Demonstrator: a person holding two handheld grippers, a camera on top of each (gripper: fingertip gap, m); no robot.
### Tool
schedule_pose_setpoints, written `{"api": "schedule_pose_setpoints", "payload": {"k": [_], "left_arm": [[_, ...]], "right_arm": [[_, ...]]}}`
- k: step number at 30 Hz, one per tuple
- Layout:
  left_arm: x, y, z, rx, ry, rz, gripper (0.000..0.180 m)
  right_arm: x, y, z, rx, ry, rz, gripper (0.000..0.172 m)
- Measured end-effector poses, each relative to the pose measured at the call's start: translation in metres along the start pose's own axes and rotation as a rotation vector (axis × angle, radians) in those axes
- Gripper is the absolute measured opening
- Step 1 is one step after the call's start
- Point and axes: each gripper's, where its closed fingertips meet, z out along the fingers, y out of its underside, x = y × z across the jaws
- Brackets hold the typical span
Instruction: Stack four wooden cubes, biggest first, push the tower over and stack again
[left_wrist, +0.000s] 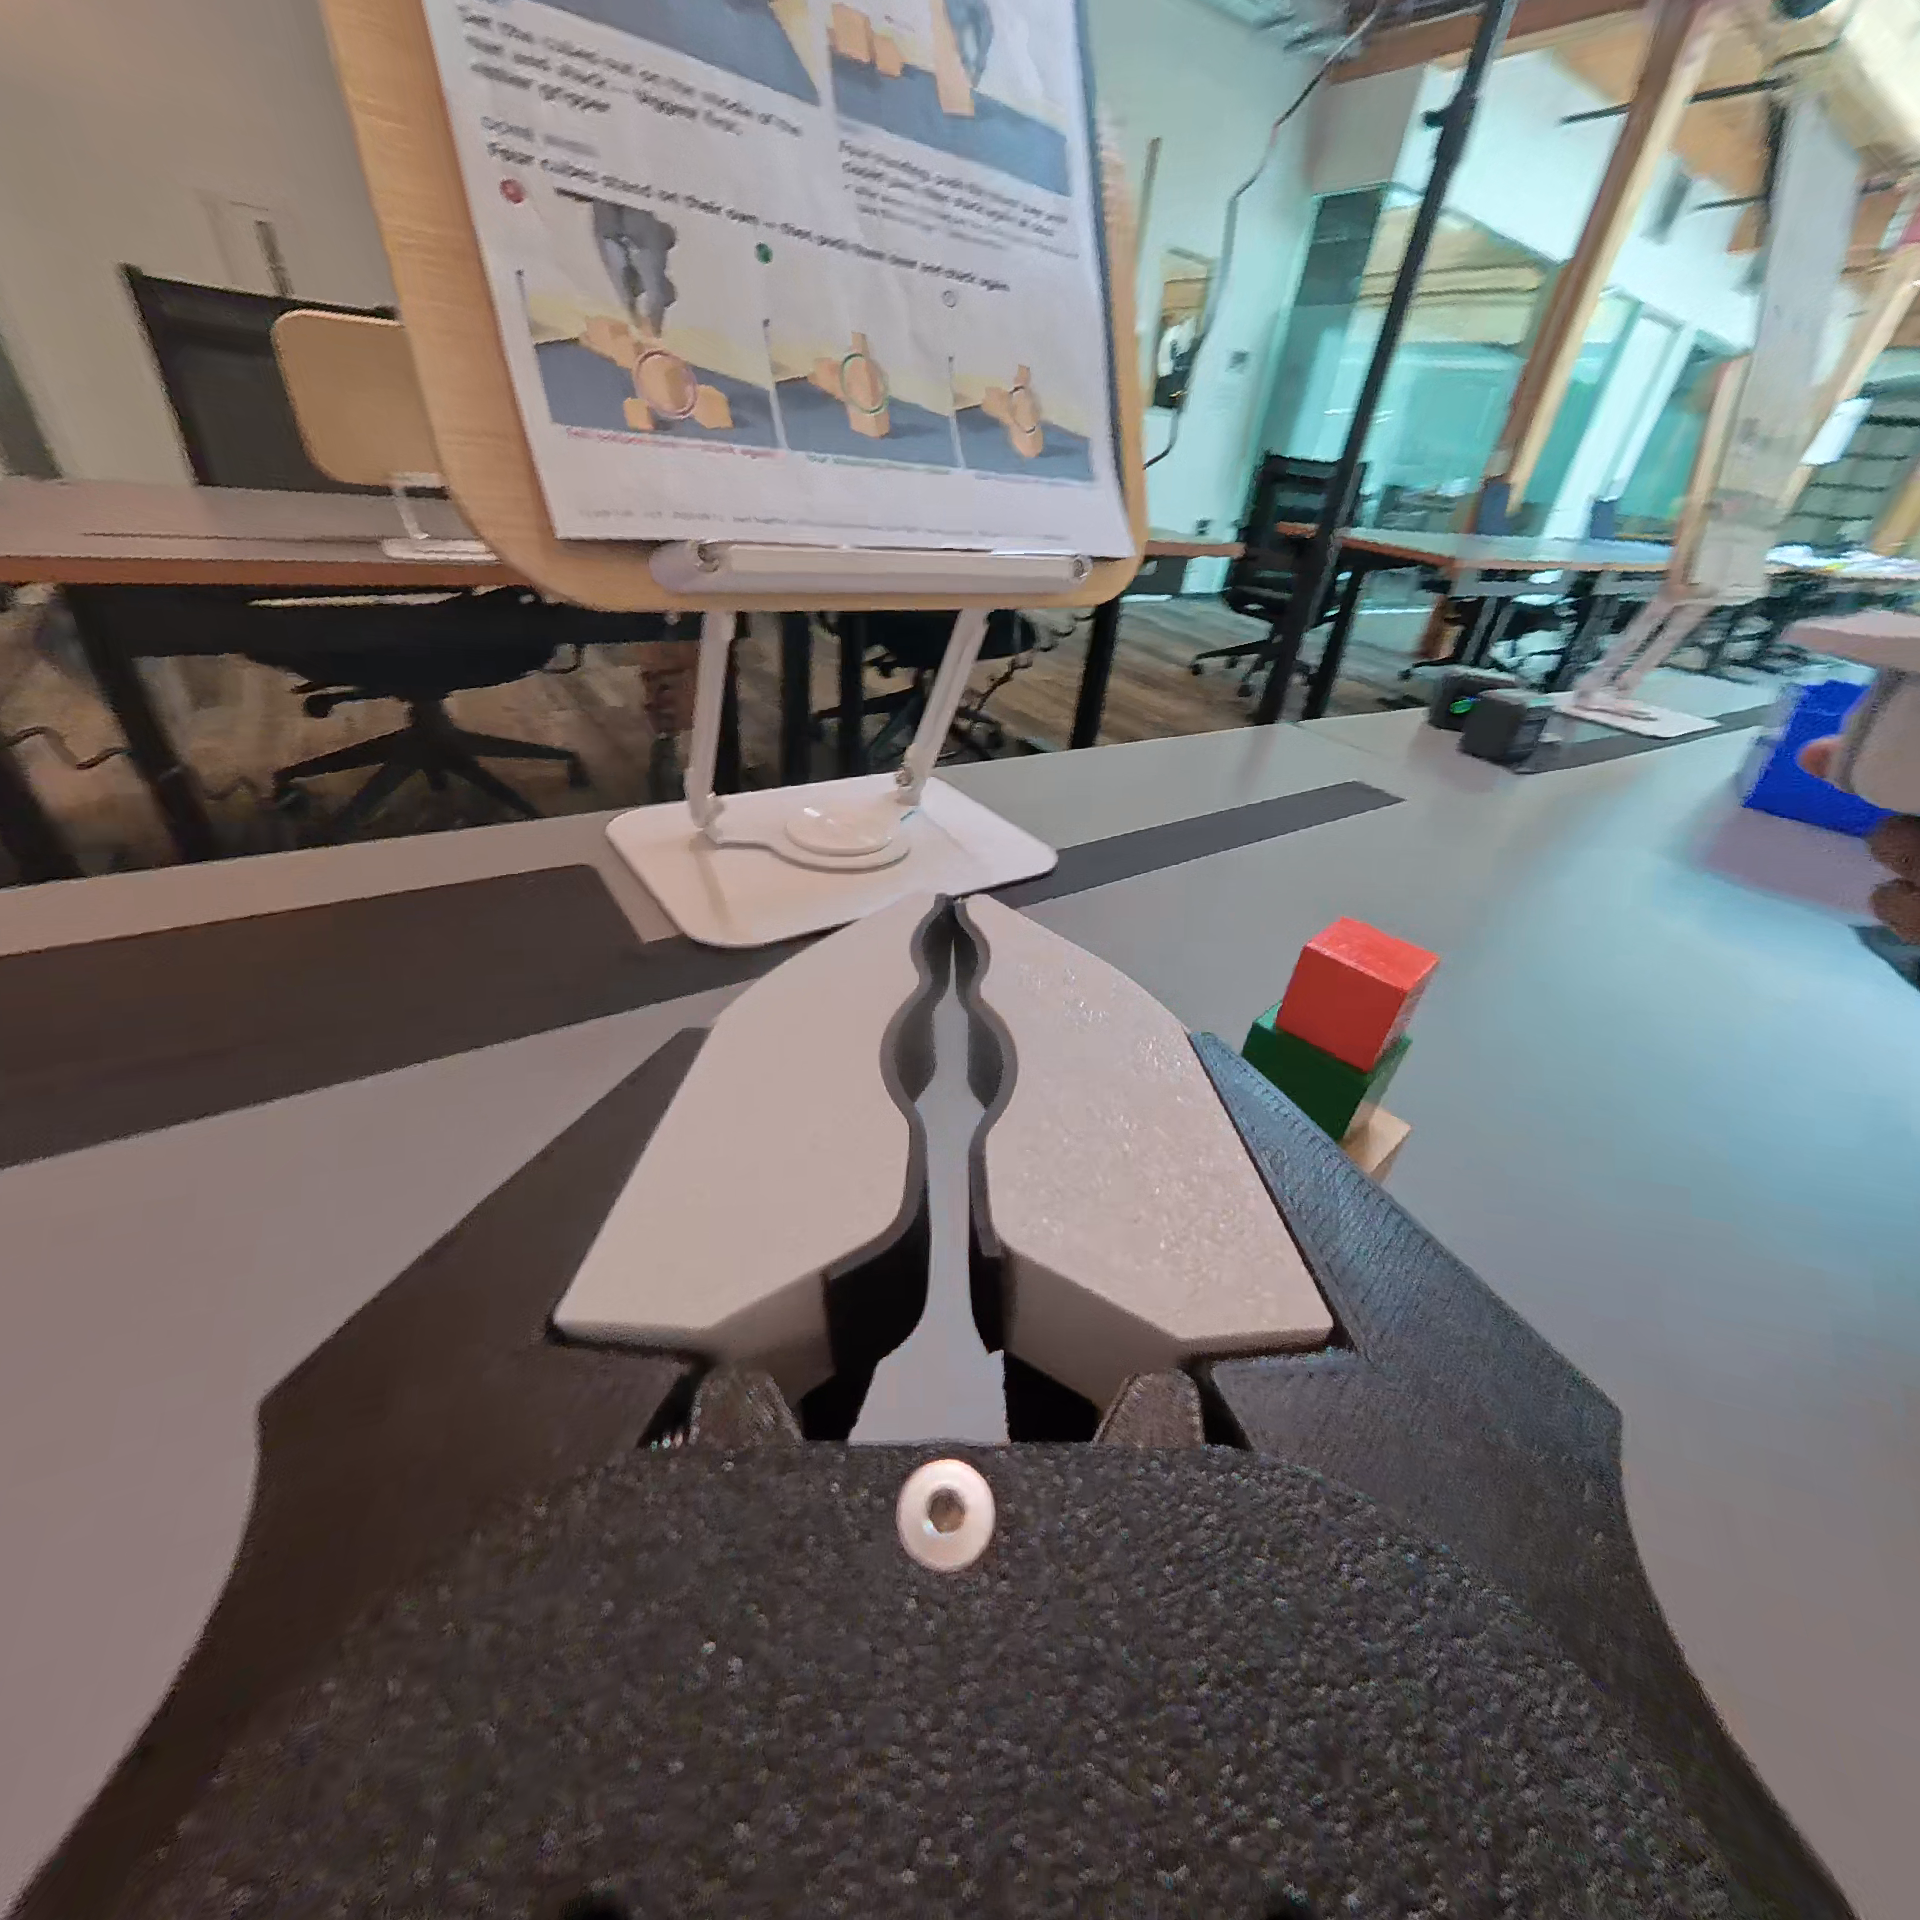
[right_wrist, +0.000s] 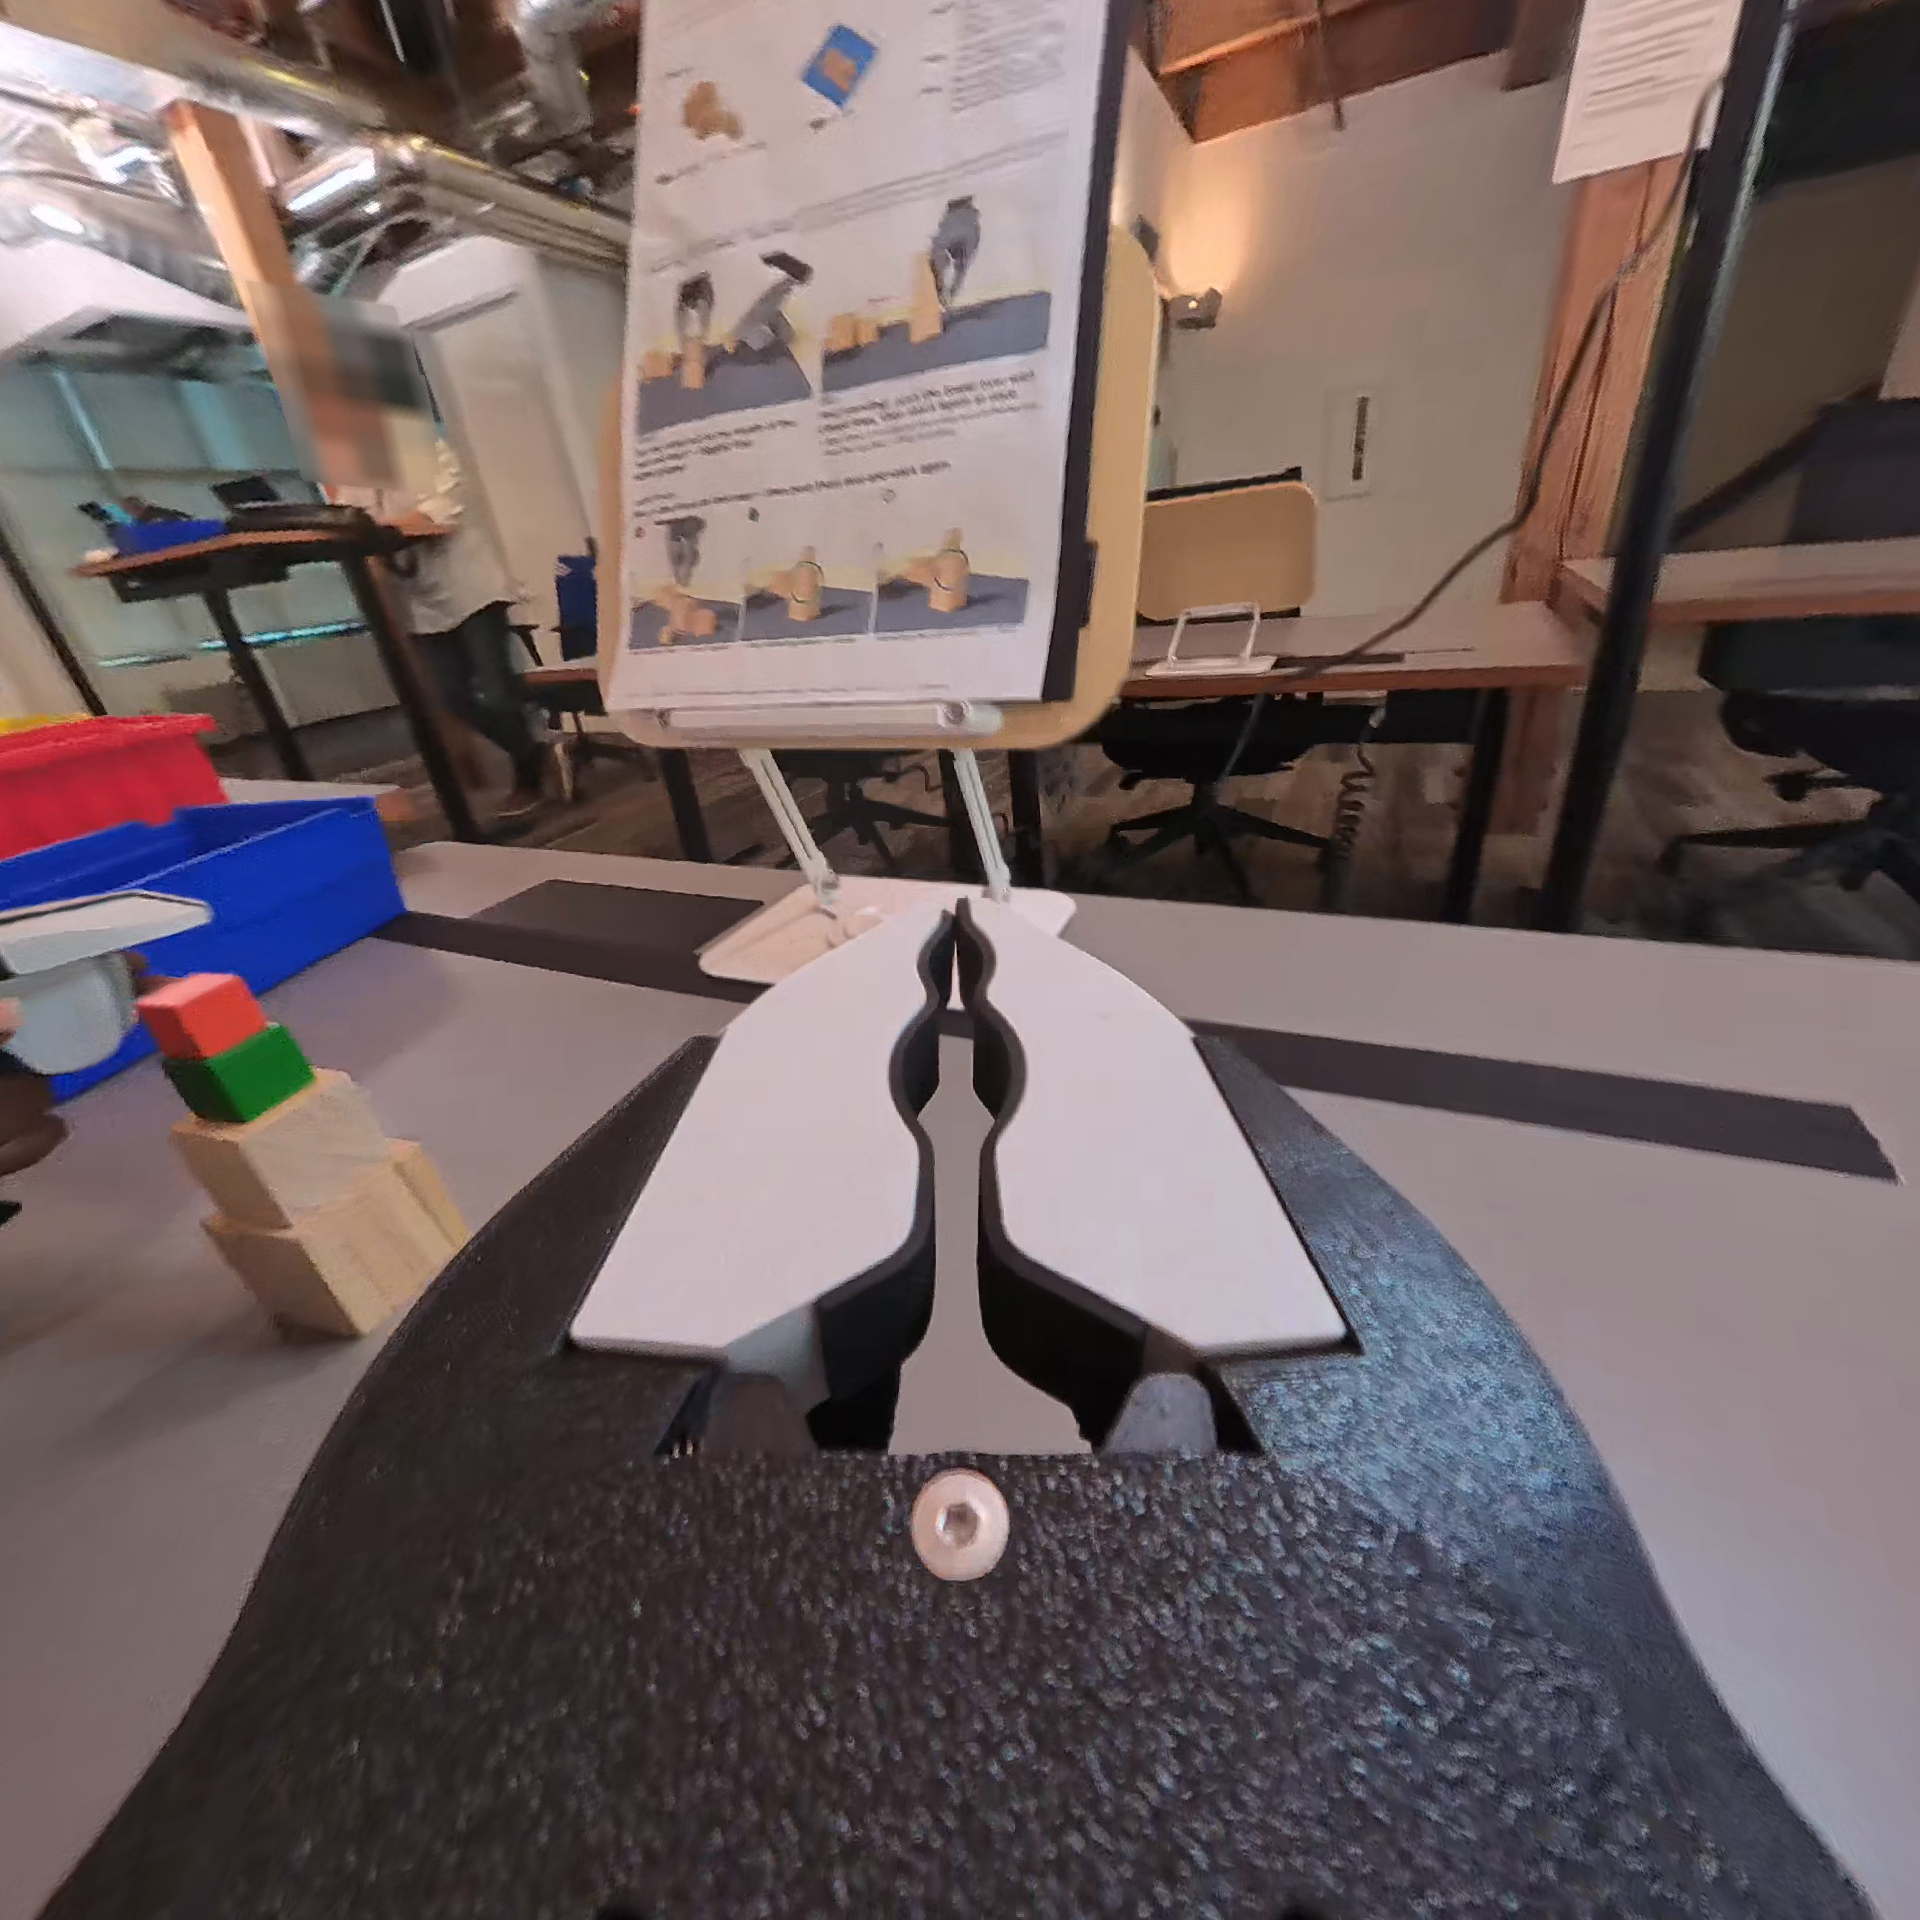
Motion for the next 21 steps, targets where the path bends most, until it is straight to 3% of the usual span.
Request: {"api": "schedule_pose_setpoints", "payload": {"k": [3, 10, 21], "left_arm": [[-0.008, 0.01, -0.009, -0.044, -0.13, 0.022, 0.0], [-0.02, 0.037, -0.039, -0.215, -0.378, 0.093, 0.0], [-0.012, 0.069, -0.057, -0.399, -0.462, 0.332, 0.0]], "right_arm": [[0.01, 0.014, -0.001, -0.045, 0.011, 0.003, 0.0], [0.028, 0.0, -0.014, -0.012, 0.059, -0.021, 0.0], [0.023, -0.006, -0.017, -0.008, 0.045, -0.042, 0.0]]}}
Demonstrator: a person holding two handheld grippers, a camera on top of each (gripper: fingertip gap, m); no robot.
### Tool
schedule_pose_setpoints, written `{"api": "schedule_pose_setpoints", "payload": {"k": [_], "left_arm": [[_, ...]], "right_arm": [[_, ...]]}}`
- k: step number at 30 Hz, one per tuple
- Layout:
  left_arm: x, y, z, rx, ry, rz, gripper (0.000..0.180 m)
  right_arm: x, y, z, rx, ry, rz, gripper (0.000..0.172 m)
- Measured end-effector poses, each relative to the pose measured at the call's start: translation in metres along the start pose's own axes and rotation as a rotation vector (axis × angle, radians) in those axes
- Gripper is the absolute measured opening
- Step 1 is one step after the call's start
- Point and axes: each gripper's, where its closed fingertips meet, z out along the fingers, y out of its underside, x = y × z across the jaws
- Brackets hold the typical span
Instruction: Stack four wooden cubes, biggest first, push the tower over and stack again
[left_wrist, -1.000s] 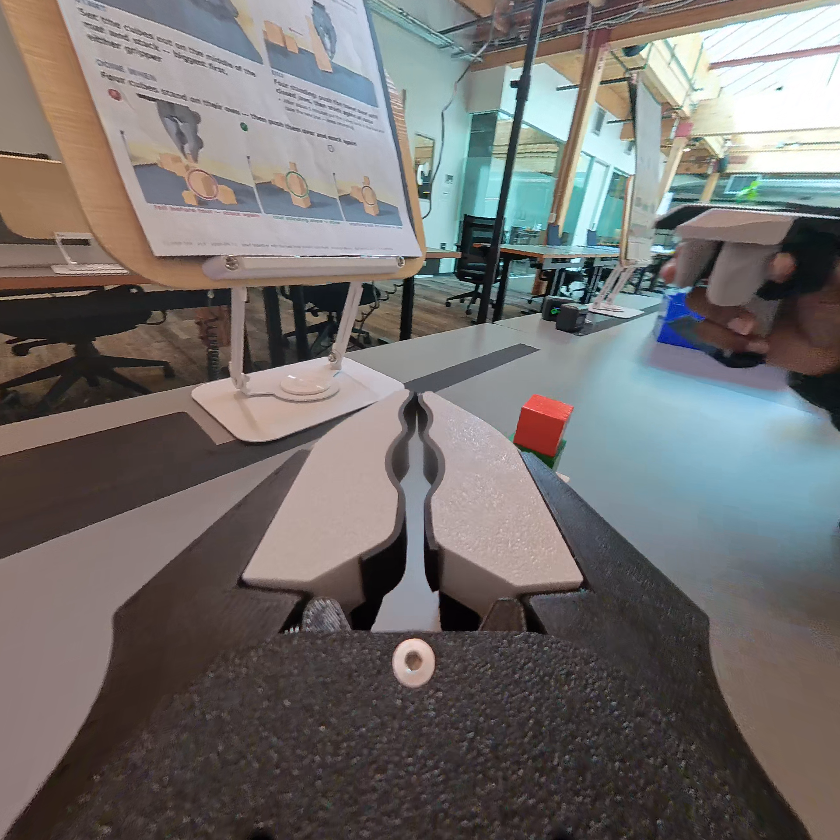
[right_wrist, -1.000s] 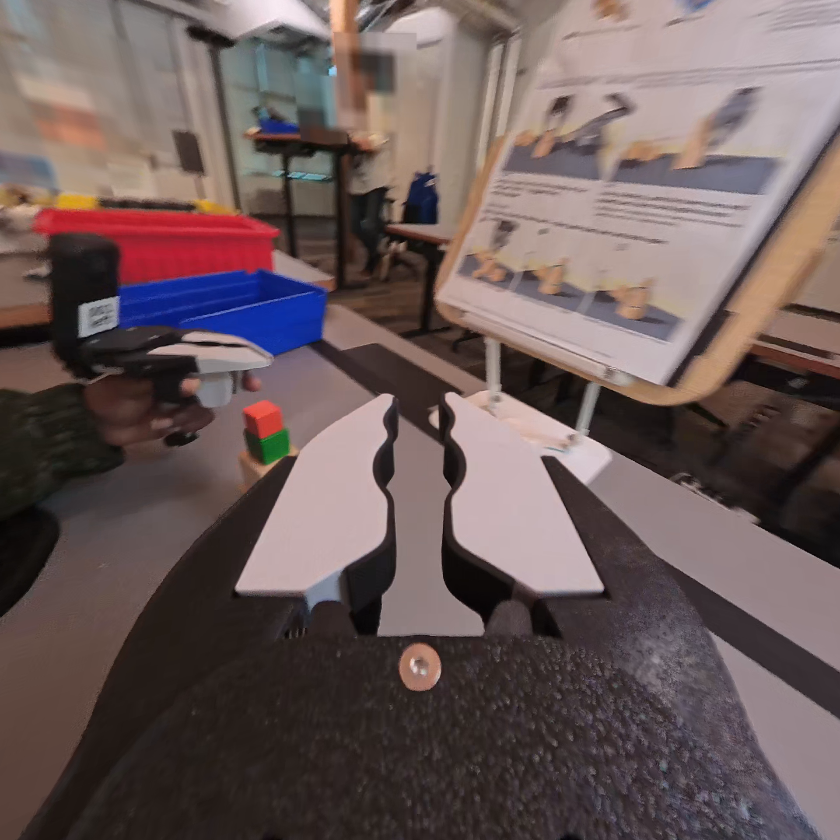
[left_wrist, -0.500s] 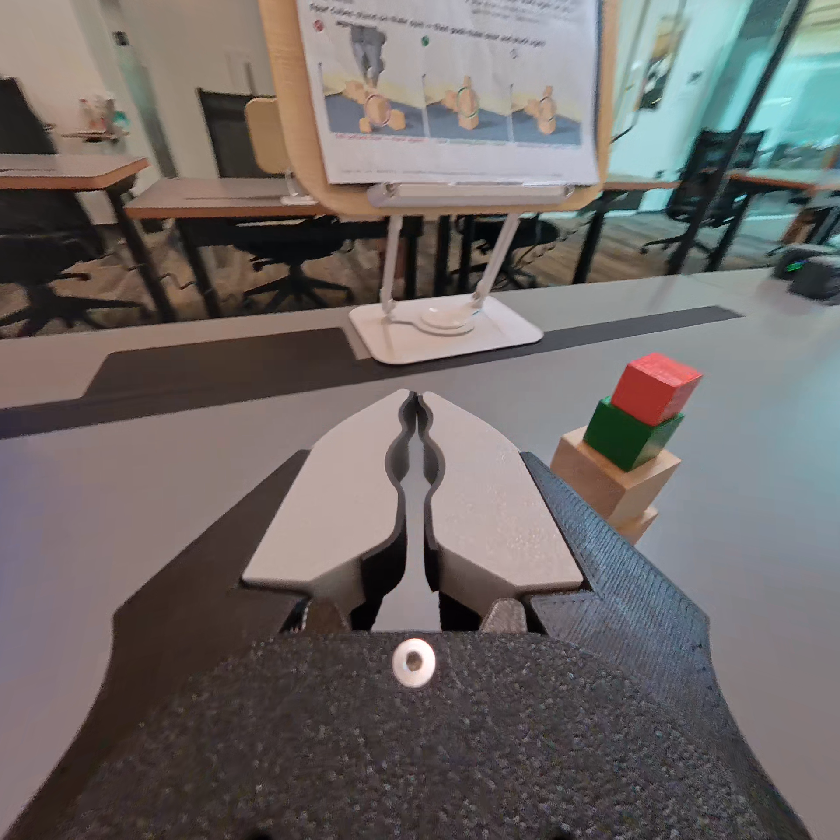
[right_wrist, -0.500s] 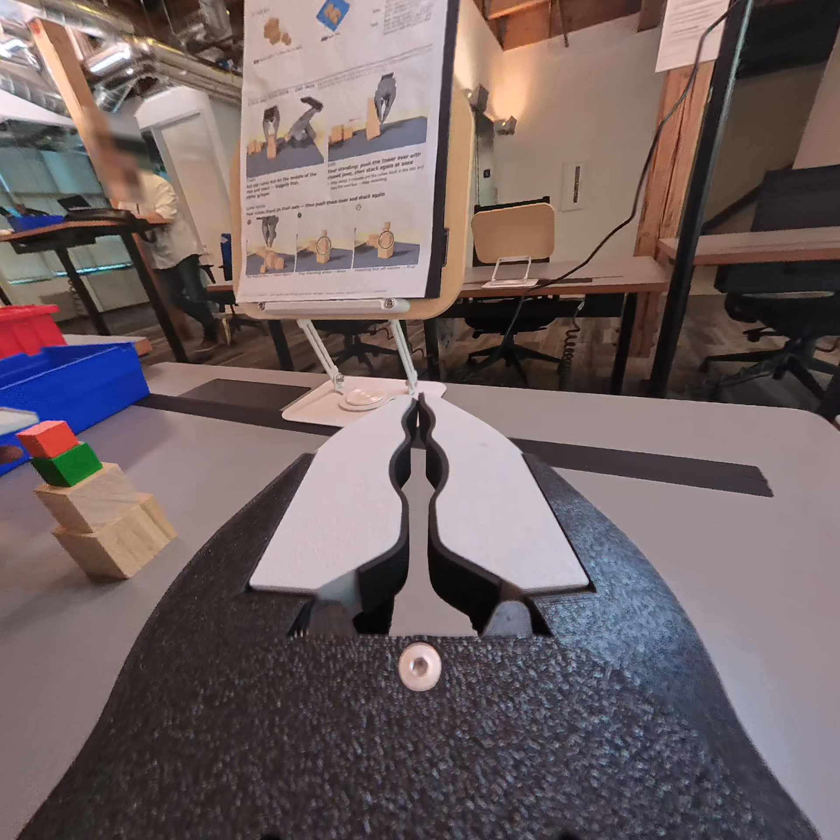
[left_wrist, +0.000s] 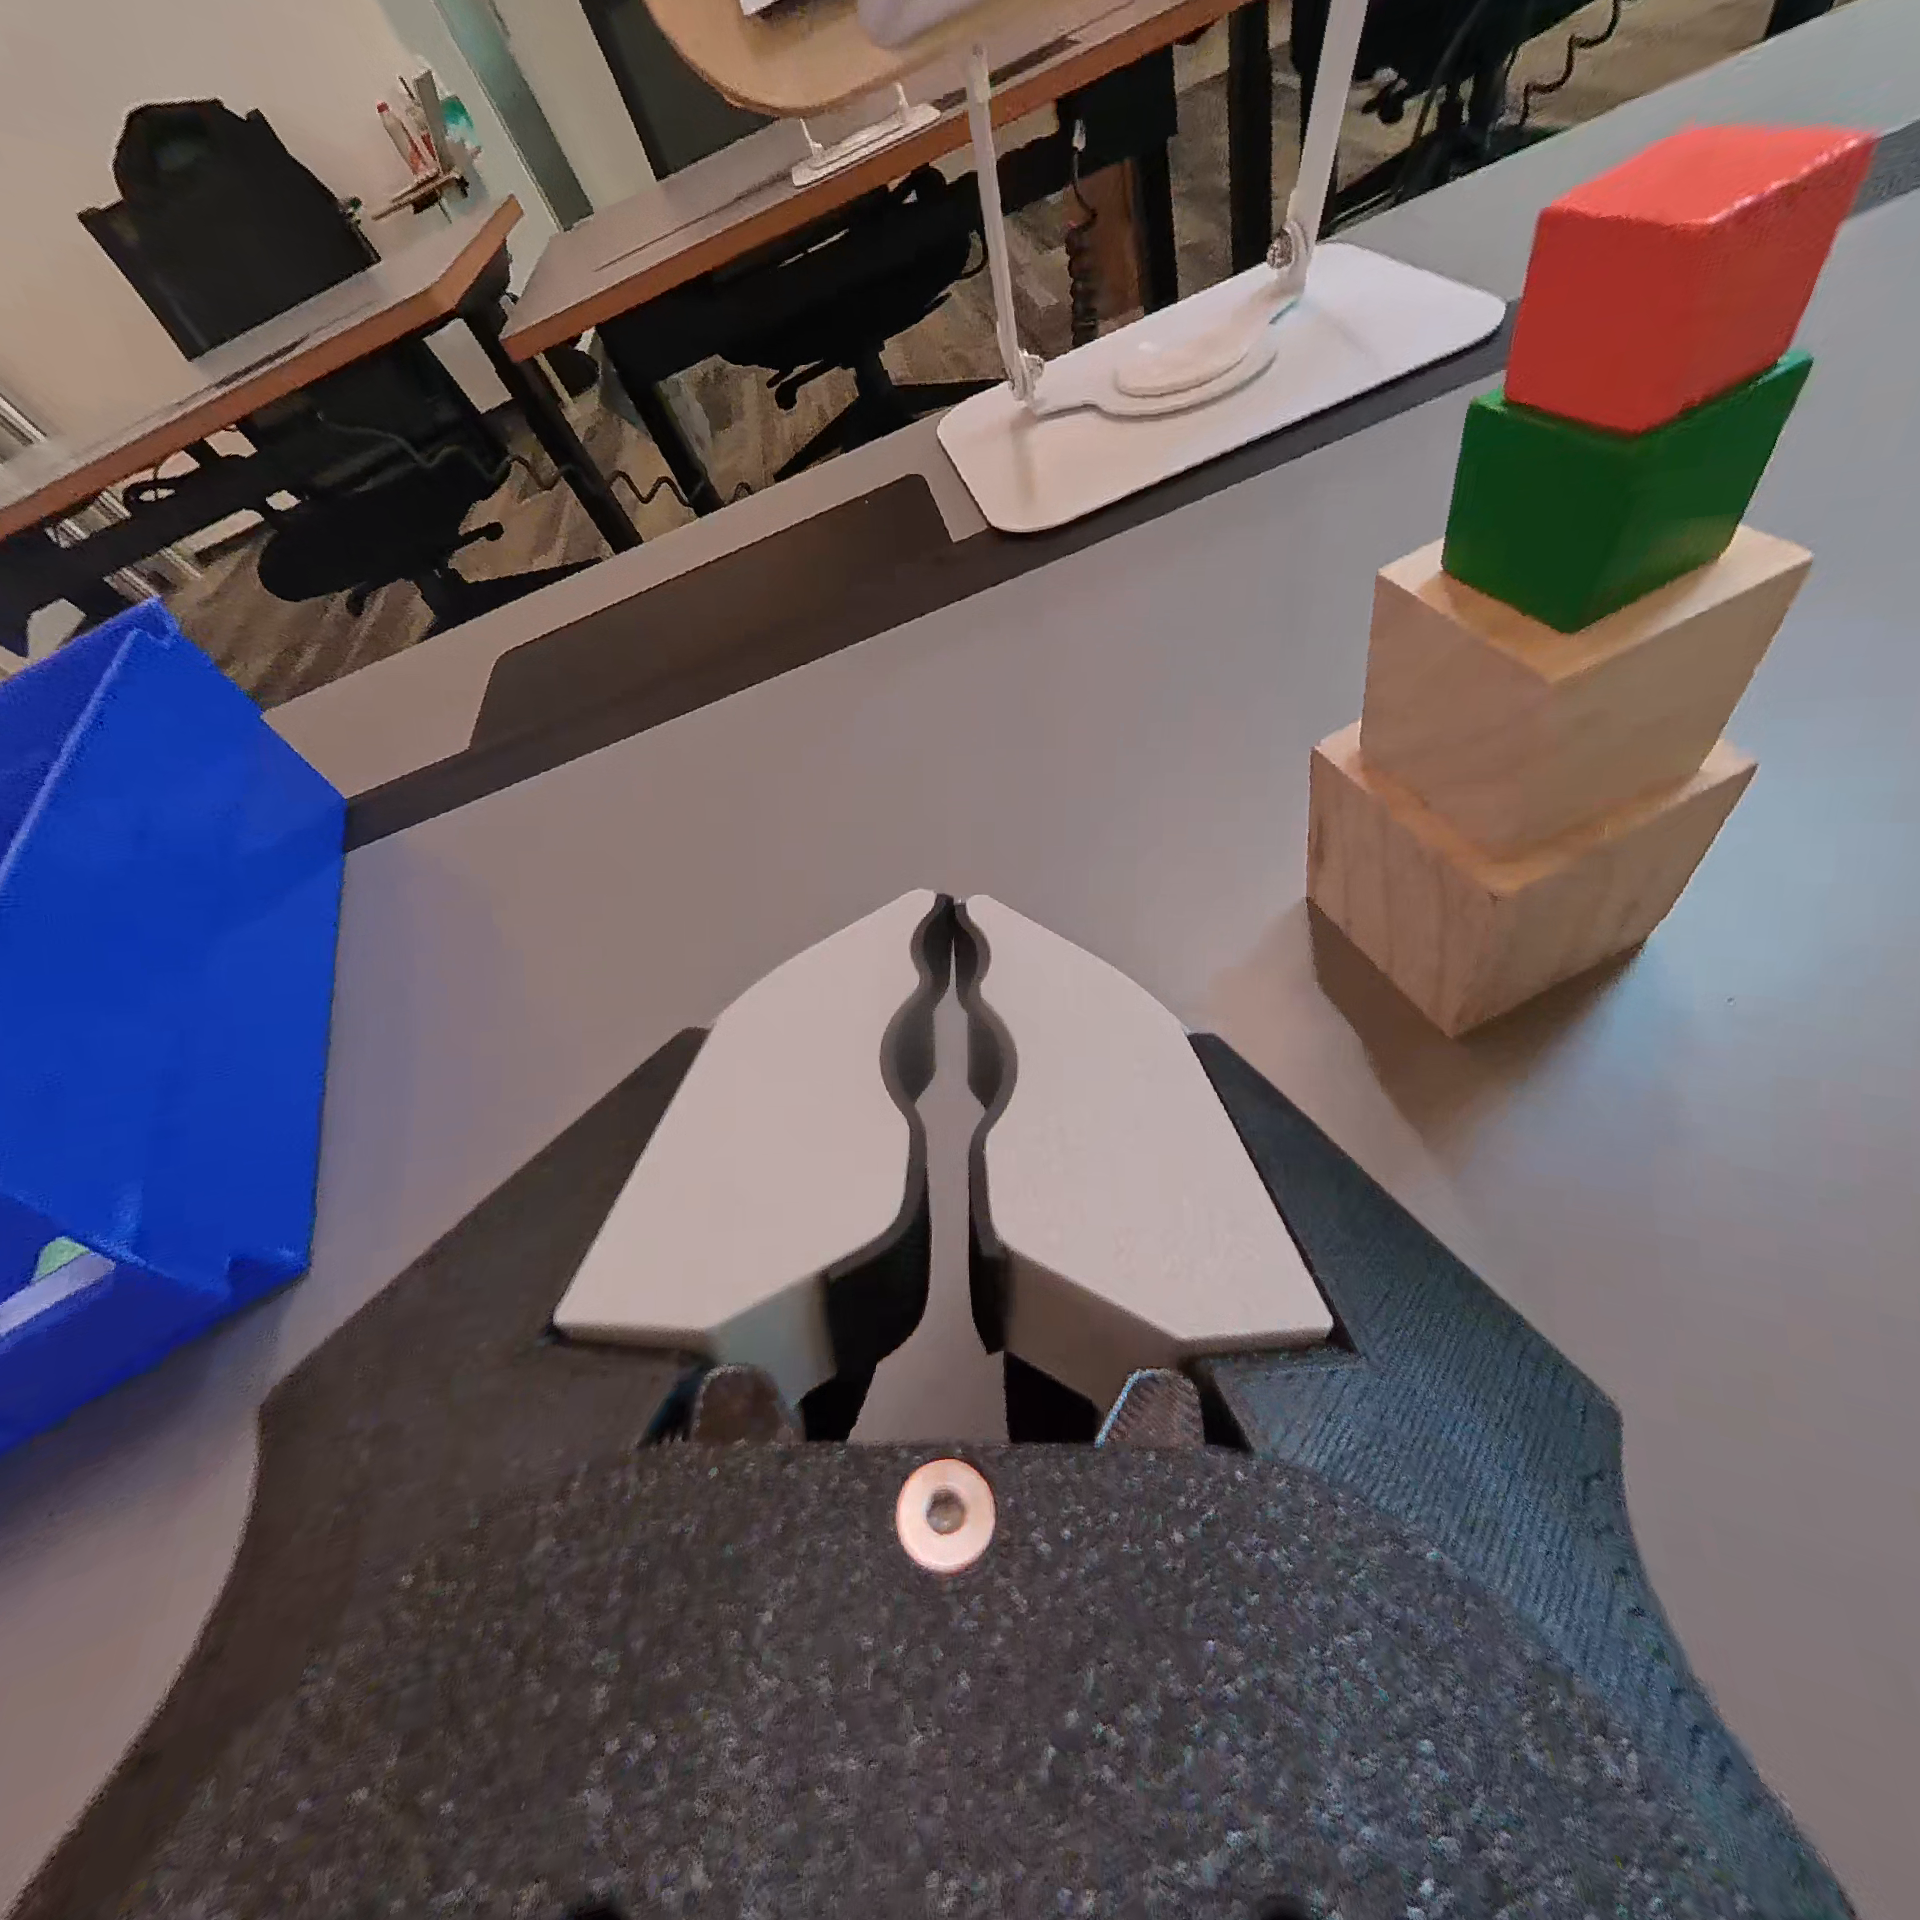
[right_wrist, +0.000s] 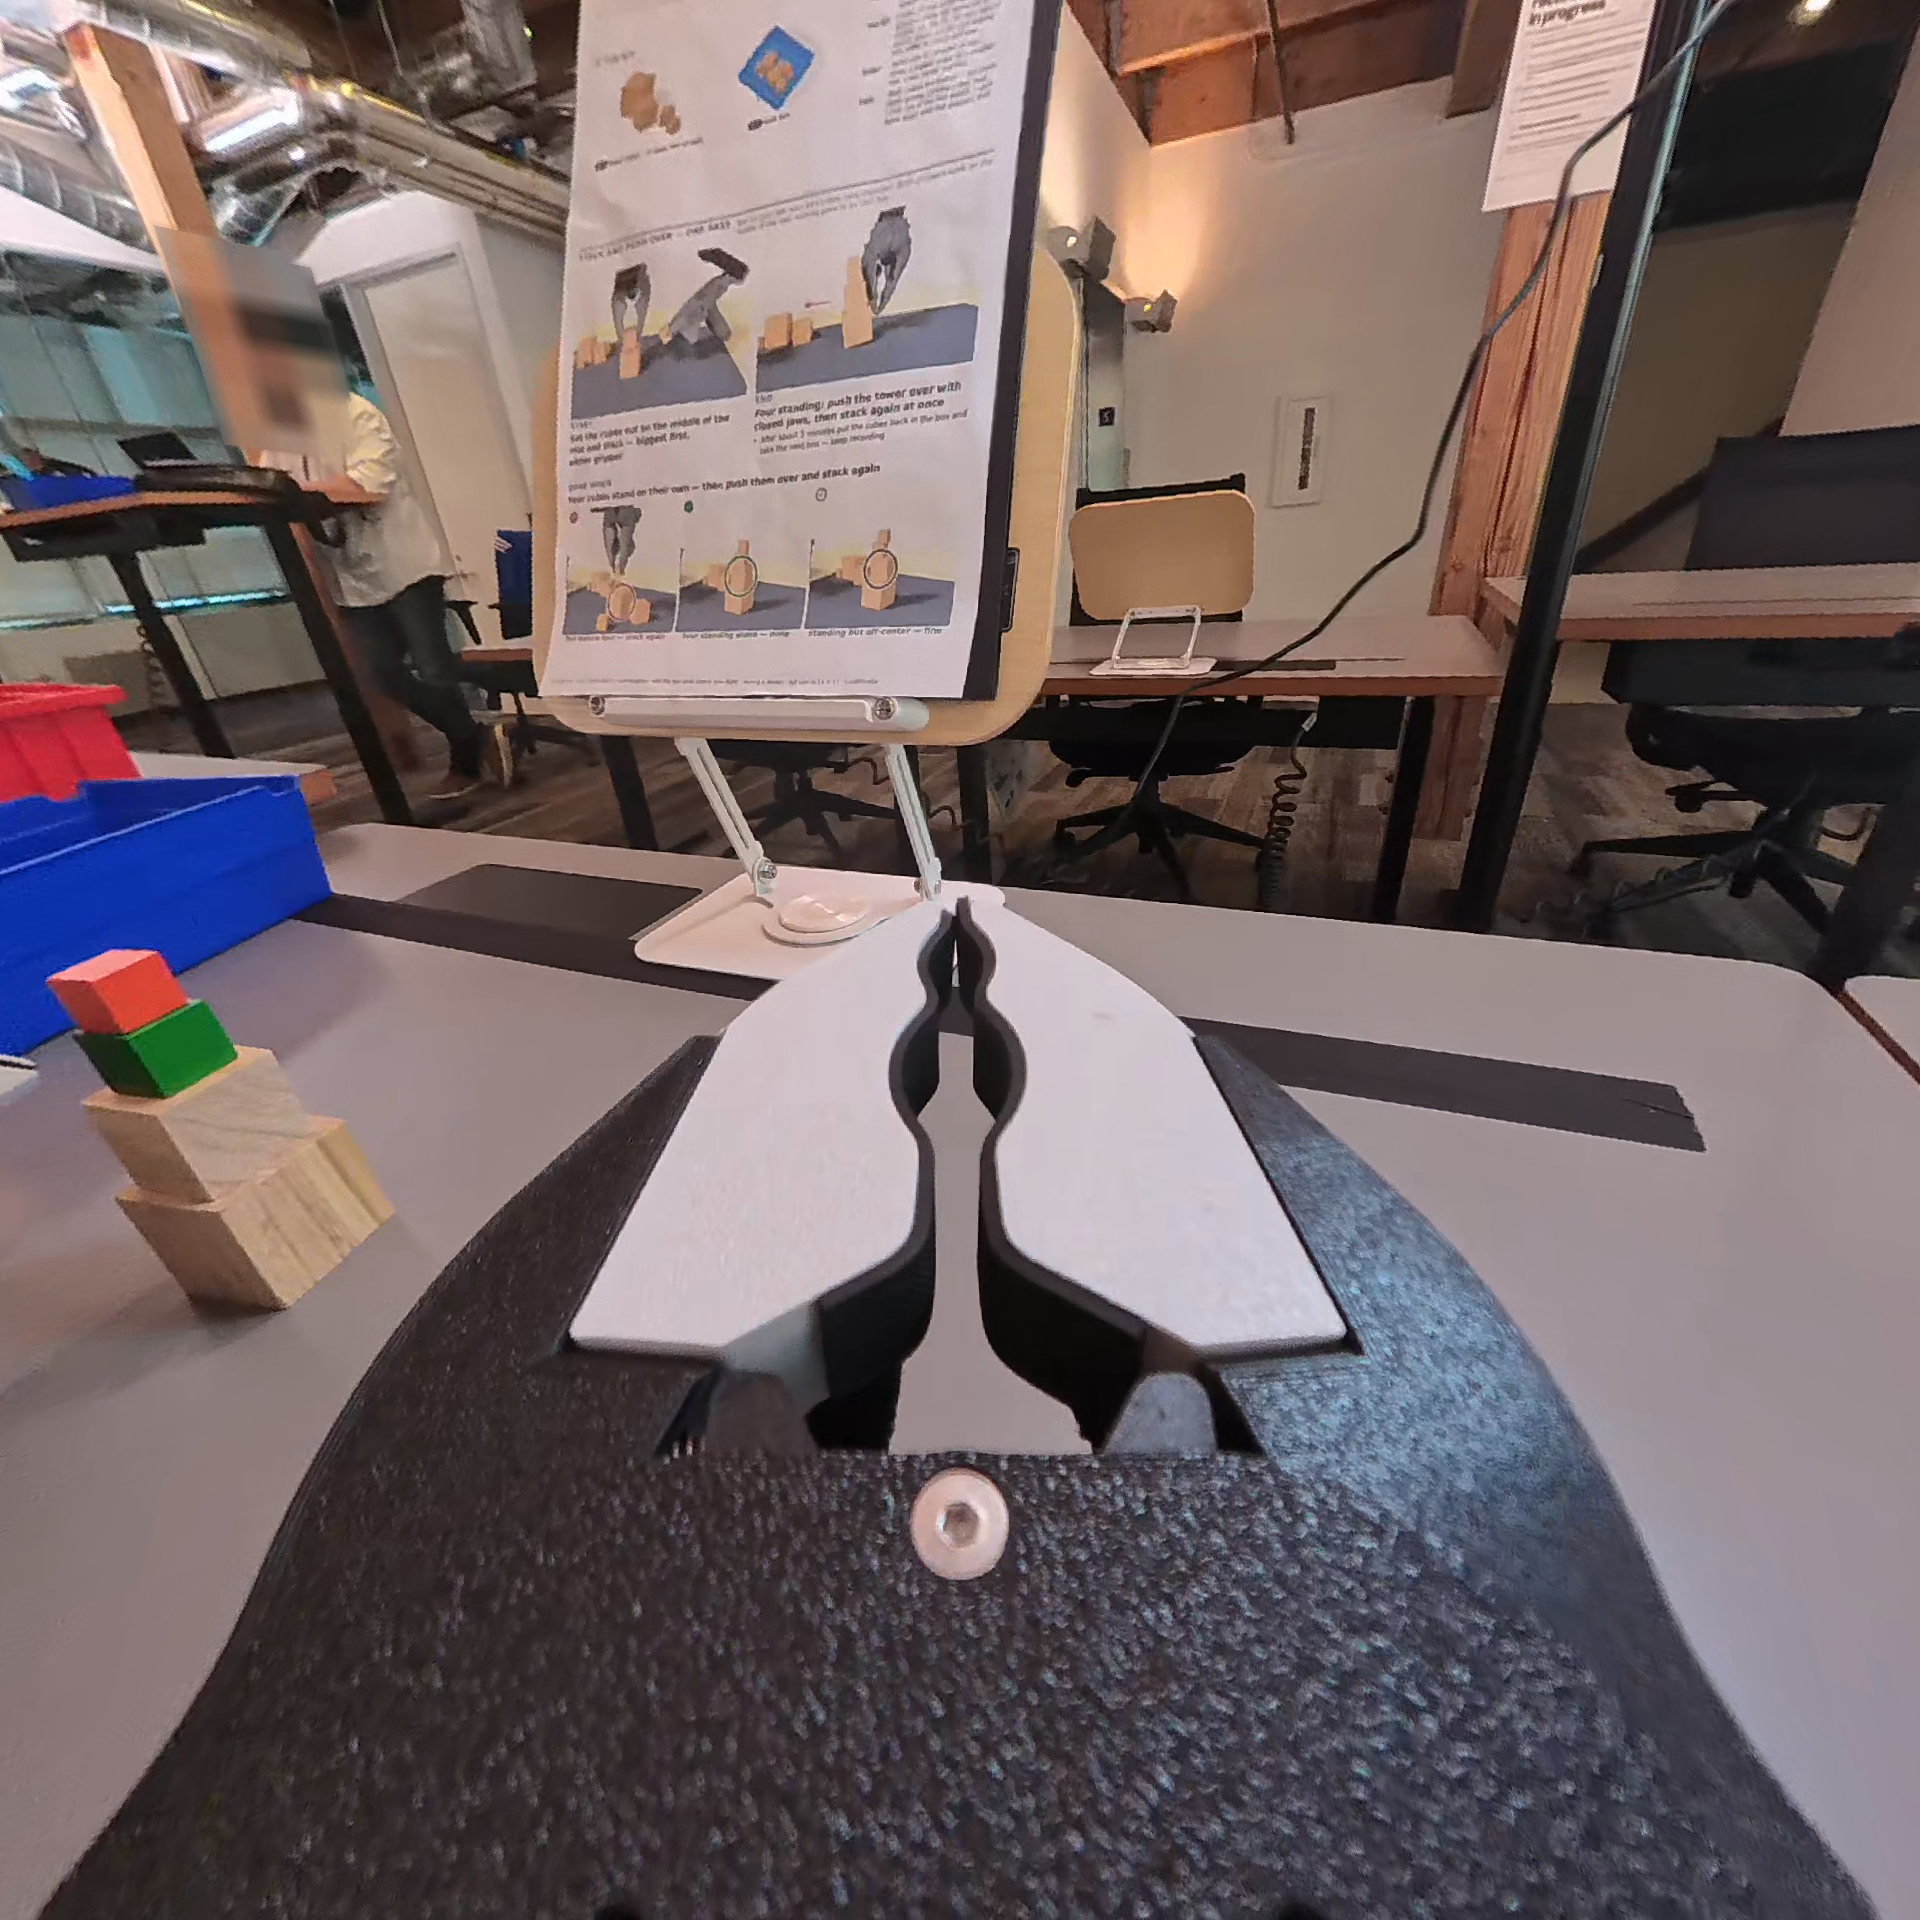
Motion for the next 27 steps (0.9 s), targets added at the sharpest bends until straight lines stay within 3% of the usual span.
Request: {"api": "schedule_pose_setpoints", "payload": {"k": [7, 11, 17, 22, 27], "left_arm": [[0.003, 0.005, 0.005, -0.031, -0.002, 0.072, 0.0], [0.027, 0.005, 0.024, -0.124, 0.03, 0.223, 0.0], [0.112, -0.055, 0.049, -0.061, 0.198, 0.392, 0.0], [0.198, -0.105, 0.056, 0.087, 0.323, 0.547, 0.0], [0.215, -0.133, 0.038, 0.184, 0.384, 0.504, 0.0]], "right_arm": [[0.004, 0.002, 0.0, -0.006, 0.012, 0.033, 0.0], [0.001, 0.001, 0.001, -0.007, 0.004, 0.038, 0.0], [0.002, -0.003, -0.001, 0.001, 0.002, 0.041, 0.0], [0.007, -0.003, -0.003, 0.004, 0.013, 0.048, 0.0], [0.009, -0.001, -0.003, -0.002, 0.011, 0.054, 0.0]]}}
